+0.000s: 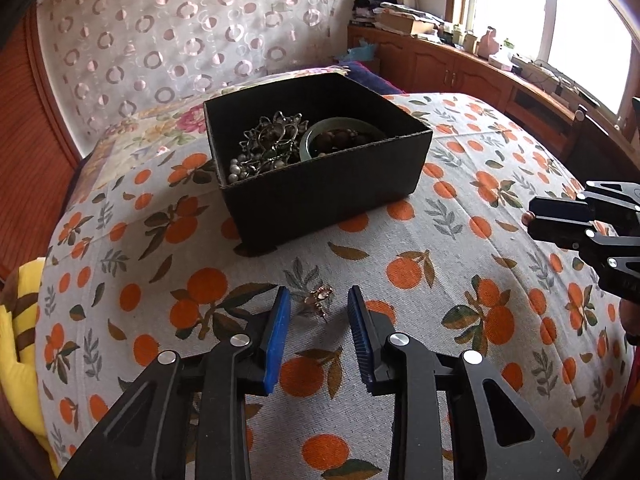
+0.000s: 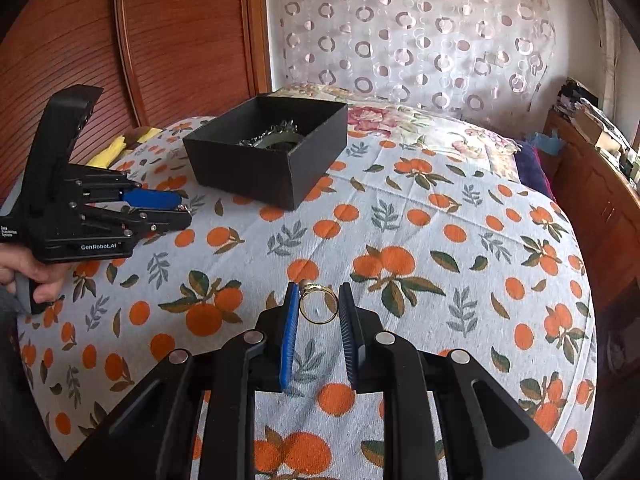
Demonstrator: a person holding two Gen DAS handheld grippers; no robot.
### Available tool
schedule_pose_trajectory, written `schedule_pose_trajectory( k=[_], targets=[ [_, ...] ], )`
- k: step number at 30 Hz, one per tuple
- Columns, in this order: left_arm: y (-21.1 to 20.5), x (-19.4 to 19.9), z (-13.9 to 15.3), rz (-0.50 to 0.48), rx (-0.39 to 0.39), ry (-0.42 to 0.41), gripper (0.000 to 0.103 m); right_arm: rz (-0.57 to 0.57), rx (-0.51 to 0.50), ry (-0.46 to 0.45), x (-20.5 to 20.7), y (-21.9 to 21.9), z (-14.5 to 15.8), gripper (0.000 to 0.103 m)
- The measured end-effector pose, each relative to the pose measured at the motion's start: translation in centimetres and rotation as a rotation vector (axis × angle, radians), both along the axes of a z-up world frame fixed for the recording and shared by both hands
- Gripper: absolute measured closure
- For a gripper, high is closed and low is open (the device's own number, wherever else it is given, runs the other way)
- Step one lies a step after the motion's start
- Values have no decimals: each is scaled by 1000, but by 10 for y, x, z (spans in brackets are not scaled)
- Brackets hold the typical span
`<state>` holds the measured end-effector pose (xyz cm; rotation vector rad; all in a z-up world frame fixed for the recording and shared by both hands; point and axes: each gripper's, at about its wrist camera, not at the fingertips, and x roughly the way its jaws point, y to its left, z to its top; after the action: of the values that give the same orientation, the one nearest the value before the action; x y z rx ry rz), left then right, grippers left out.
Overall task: Organize jewelry
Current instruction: 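Grasp the silver earring with the left gripper while the right grasps the gold ring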
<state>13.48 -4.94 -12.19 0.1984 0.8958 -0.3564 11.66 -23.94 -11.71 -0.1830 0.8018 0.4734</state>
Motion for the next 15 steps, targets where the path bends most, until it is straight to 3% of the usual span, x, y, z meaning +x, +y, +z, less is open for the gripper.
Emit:
schedule_pose_trajectory(
  k=[6,15],
  targets=[
    [-1,-1,0,-7,-3,-4,93,5,4,-6,4,2,2,81],
    [4,-1,22,14,-44,-49,93,13,15,-39,16,9,16,81]
  ],
)
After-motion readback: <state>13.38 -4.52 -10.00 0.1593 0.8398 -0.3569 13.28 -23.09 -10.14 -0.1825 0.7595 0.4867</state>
